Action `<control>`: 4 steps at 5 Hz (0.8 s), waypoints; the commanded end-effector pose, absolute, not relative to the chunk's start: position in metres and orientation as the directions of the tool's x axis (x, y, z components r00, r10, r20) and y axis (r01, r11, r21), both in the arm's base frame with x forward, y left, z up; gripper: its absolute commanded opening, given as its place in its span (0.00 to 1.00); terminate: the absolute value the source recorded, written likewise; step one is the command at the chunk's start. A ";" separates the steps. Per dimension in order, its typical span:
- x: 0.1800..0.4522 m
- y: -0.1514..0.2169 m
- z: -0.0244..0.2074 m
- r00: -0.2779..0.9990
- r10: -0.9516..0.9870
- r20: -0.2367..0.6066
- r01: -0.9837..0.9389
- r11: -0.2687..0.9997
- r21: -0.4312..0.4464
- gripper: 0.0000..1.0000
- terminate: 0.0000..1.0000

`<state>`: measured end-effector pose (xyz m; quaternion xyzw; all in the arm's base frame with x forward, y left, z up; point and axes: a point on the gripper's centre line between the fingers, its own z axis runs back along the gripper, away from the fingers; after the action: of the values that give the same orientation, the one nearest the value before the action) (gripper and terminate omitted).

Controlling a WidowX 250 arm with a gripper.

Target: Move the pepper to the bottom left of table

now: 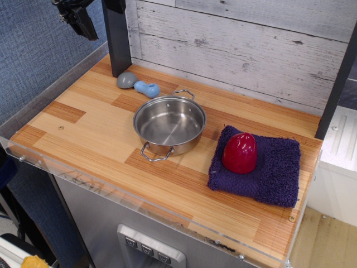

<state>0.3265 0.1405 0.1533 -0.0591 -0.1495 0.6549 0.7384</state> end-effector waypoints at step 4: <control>0.315 0.047 0.130 0.382 0.917 0.116 -0.882 0.399 -0.250 1.00 0.00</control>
<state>0.3161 0.0435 0.1069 -0.0611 -0.0837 0.5439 0.8327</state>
